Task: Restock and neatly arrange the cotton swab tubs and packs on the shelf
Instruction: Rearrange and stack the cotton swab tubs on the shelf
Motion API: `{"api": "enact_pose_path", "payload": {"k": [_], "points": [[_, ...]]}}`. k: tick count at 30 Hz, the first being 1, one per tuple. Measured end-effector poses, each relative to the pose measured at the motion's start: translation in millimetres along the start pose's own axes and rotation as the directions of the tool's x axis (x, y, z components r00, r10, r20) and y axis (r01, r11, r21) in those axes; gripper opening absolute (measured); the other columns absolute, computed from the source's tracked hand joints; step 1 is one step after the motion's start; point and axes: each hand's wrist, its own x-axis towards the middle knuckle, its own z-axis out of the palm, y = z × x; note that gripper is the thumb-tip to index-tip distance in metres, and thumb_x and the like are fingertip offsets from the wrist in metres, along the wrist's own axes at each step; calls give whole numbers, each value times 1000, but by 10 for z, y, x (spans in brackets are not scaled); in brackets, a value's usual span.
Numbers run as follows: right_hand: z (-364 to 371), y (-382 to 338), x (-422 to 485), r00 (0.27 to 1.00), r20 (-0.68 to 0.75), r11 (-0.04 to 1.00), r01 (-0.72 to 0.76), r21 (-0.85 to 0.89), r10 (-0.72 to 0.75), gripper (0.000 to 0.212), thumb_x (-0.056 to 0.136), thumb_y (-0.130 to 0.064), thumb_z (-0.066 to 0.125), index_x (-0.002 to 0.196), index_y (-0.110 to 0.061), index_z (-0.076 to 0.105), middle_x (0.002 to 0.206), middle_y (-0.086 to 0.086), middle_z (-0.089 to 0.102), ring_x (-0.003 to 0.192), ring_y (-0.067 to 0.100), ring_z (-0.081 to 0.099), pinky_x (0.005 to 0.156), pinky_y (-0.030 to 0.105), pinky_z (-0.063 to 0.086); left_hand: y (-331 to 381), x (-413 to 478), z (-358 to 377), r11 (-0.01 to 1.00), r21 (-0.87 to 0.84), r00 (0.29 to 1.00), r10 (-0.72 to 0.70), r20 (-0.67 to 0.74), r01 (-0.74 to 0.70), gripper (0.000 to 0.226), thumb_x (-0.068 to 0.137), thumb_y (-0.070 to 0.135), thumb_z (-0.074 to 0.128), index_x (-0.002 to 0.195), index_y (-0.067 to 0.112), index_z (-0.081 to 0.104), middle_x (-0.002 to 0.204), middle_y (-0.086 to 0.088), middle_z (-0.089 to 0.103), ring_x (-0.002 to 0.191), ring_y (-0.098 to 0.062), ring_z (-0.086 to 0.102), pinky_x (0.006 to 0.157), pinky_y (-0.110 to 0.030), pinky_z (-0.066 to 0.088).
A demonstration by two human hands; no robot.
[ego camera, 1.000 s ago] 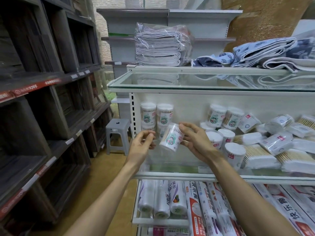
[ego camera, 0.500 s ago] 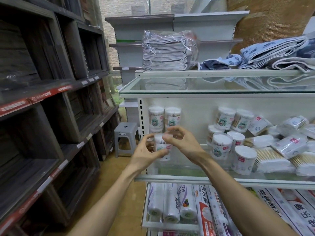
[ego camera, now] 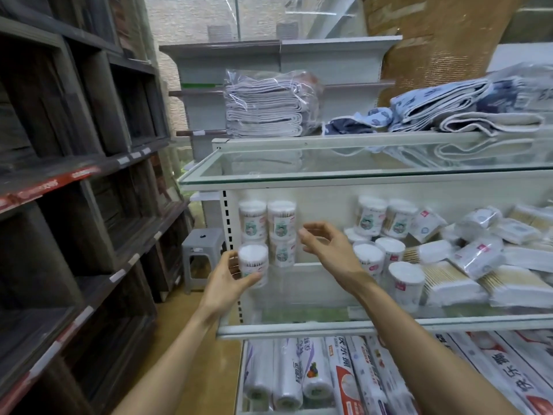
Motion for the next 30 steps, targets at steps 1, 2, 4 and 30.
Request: {"api": "enact_pose_path", "payload": {"k": [1,2,4,30], "points": [[-39,-31,12,999,-30,999,23,-23,-24,24,91,-29,71,109,-15,65,102,-5,70,98,14,69,91,35,58,14,4,3,1000,3,1000,3,9,-3,64,73,33,86,126,26,51,120,11,65,110,-2,62,101,-40,52],[-86,-77,29,996,-70,997,59,-58,-63,17,92,-25,70,105,-17,66,98,-7,69,95,12,68,87,30,58,41,-3,7,1000,-8,1000,8,10,-8,65,73,35,86,127,27,51,122,10,64,111,-2,61,101,-39,51],[-209,-191,85,966,-172,966,154,-209,-191,10,93,-23,69,102,-20,67,93,-9,68,85,3,64,79,19,54,121,-37,20,998,-50,998,30,-53,-33,67,75,43,81,132,24,50,126,5,61,114,-8,59,100,-37,50],[-760,-422,352,984,-174,978,-84,-190,50,37,79,-31,81,105,-13,62,100,9,73,97,28,71,80,42,57,870,-222,425,954,-266,987,115,-109,-140,13,94,33,65,106,32,64,107,10,69,92,-2,68,82,-22,52]]}}
